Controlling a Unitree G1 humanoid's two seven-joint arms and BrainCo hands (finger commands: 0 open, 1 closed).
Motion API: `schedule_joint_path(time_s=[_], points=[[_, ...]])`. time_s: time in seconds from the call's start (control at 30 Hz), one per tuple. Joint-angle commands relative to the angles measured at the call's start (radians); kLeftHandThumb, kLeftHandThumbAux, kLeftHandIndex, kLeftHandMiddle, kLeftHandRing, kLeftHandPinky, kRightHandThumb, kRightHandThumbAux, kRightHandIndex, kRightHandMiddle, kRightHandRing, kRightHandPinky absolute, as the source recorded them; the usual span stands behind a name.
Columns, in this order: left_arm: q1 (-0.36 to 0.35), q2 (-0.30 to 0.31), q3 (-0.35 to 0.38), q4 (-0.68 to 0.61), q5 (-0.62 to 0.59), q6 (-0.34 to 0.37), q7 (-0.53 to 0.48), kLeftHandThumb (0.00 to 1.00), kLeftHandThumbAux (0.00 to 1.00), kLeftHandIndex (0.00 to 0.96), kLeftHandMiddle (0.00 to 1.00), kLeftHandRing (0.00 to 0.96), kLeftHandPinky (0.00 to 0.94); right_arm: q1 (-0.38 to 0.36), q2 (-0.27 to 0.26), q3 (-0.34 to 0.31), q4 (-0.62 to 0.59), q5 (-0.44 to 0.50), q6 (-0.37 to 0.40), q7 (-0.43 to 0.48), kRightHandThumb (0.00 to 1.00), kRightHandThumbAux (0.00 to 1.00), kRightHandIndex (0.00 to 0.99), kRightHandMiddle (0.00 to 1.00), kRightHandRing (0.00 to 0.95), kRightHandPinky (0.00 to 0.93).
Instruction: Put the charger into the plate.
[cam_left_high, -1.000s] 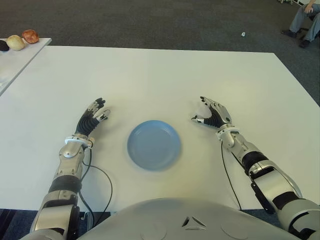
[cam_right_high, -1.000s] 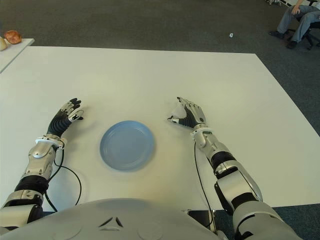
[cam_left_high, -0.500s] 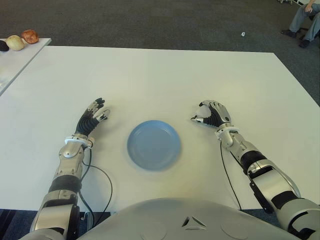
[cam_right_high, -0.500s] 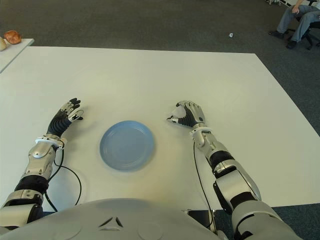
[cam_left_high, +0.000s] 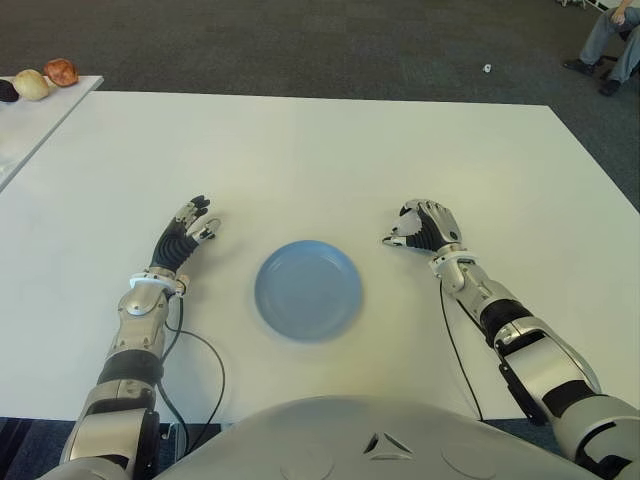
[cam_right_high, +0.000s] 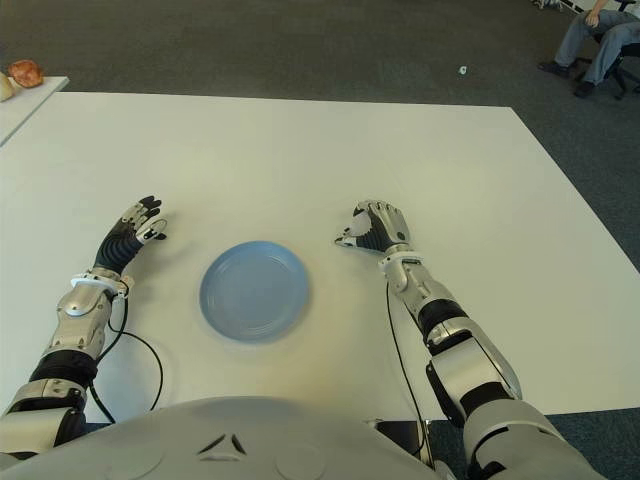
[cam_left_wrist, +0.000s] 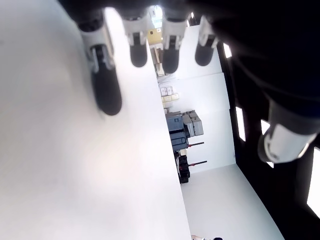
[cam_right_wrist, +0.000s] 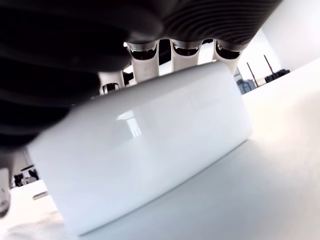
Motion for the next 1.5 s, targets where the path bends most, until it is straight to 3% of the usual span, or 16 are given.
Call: schedule_joint_path(time_s=[0.03,0.33,0.53,1.0,1.5], points=[[0.012,-0.005,0.003,0.032,0.007,0.021,-0.001,0.000,0.497,0.070,0.109,0.080,0.046,0.109,0.025,0.078,0.049,-0.077,0.061,0.053,0.719,0.699,0.440,0.799,0.780,0.800],[0.013,-0.007,0.003,0.032,0.006,0.025,0.001,0.000,0.493,0.070,0.110,0.084,0.057,0.113,0.024,0.093,0.023,-0.076,0.111,0.069,0.739,0.705,0.442,0.839,0.822,0.828],[0.013,-0.008,0.004,0.029,0.004,0.031,0.001,0.000,0.495,0.072,0.107,0.082,0.057,0.139,0.043,0.061,-0.042,-0.024,0.192,0.129,0.744,0.706,0.441,0.855,0.839,0.814],[0.017,-0.005,0.002,0.024,0.011,0.024,0.006,0.000,0.499,0.073,0.105,0.081,0.058,0.177,0.038,0.042,-0.148,-0.018,0.277,0.163,0.744,0.708,0.441,0.868,0.847,0.814],[0.013,-0.008,0.004,0.035,0.000,0.027,-0.007,0.000,0.494,0.078,0.103,0.077,0.055,0.190,0.028,0.037,-0.184,-0.026,0.284,0.147,0.744,0.709,0.441,0.874,0.851,0.797]])
